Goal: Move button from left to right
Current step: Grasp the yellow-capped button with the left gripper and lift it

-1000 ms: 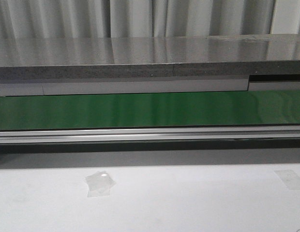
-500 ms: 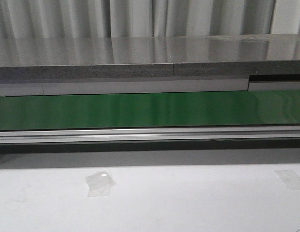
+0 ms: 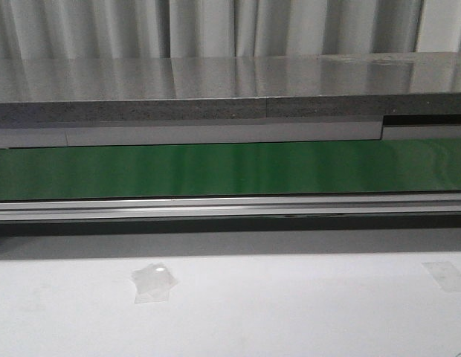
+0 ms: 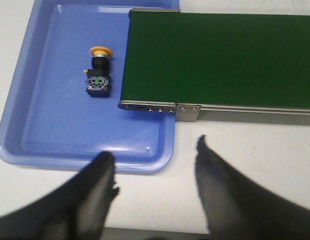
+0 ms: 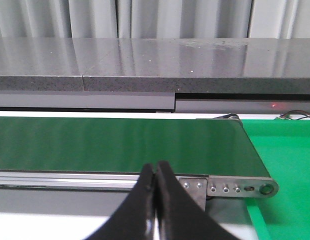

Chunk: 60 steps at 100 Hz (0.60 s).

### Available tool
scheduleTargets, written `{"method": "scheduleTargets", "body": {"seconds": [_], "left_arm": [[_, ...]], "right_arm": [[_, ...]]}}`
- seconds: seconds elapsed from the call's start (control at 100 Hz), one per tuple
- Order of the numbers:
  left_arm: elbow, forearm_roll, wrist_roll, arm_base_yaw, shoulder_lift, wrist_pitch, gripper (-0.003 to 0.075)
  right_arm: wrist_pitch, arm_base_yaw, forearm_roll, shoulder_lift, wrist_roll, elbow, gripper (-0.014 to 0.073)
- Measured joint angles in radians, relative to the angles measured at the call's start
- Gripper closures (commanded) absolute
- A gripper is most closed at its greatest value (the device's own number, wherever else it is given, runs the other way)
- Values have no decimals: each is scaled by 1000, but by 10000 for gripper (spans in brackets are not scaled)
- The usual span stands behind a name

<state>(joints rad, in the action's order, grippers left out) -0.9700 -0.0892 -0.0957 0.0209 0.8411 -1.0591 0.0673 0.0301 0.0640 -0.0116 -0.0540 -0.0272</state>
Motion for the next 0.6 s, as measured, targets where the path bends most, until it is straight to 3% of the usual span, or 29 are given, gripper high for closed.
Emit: {"method": "scheduleTargets", "body": {"seconds": [0.08, 0.4, 0.6], "left_arm": [[0, 0, 1, 0, 0, 7, 42], [0, -13, 5, 0, 17, 32, 86], [-27, -19, 5, 22, 145, 88, 90]], "right_arm": [[0, 0, 0, 0, 0, 0, 662], [0, 0, 0, 0, 0, 0, 662], [0, 0, 0, 0, 0, 0, 662]]}}
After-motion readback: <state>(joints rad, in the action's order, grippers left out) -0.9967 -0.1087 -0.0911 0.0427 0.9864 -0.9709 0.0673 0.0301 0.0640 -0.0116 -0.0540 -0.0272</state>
